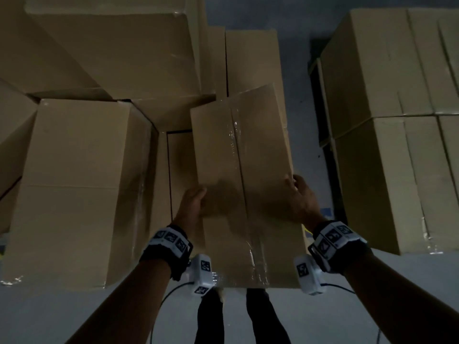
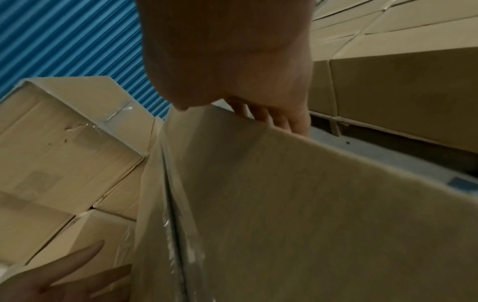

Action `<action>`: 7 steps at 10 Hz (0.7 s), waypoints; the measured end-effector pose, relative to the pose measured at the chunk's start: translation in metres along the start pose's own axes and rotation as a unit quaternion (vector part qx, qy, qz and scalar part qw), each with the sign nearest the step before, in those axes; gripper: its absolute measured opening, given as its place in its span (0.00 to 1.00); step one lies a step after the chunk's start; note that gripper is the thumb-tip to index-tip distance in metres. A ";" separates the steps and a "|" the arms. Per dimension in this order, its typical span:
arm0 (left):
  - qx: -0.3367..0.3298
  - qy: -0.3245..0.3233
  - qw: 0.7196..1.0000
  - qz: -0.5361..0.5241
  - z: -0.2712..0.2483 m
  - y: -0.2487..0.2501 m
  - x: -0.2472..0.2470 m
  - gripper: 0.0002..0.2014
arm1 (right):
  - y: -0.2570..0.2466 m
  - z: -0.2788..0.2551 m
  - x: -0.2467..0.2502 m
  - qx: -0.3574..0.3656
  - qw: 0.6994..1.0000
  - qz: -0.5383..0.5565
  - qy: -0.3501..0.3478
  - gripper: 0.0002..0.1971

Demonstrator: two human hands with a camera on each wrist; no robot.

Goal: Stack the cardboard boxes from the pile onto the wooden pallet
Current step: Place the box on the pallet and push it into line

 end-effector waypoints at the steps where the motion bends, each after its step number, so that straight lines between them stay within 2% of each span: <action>1: 0.059 -0.045 0.997 -0.019 -0.016 0.002 -0.017 0.18 | 0.017 -0.002 0.003 -0.053 0.999 0.011 0.001 0.53; 2: 0.003 -0.024 0.999 0.034 -0.034 0.009 -0.021 0.26 | 0.018 -0.017 0.017 -0.076 0.997 0.032 0.010 0.50; 3: -0.025 0.012 0.998 0.051 -0.070 0.020 -0.022 0.37 | 0.019 -0.044 0.033 -0.083 0.994 0.067 0.008 0.38; 4: -0.070 0.021 0.994 0.082 -0.123 0.045 -0.027 0.40 | 0.013 -0.079 0.059 -0.074 0.991 0.110 0.023 0.34; 5: -0.121 0.009 0.986 0.112 -0.172 0.068 -0.031 0.42 | -0.005 -0.117 0.089 -0.046 0.992 0.113 0.034 0.33; 7: -0.196 0.048 0.974 0.106 -0.277 0.111 -0.024 0.50 | -0.065 -0.205 0.155 0.052 0.989 0.120 0.074 0.32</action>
Point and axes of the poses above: each hand's wrist, its own z-axis towards the middle knuckle, its own x-axis out of the back of the hand, y = z × x, the point moved 9 cm from there along z, towards the middle knuckle, and after that the axes turned 8 degrees about z, right-handed, at the moved point
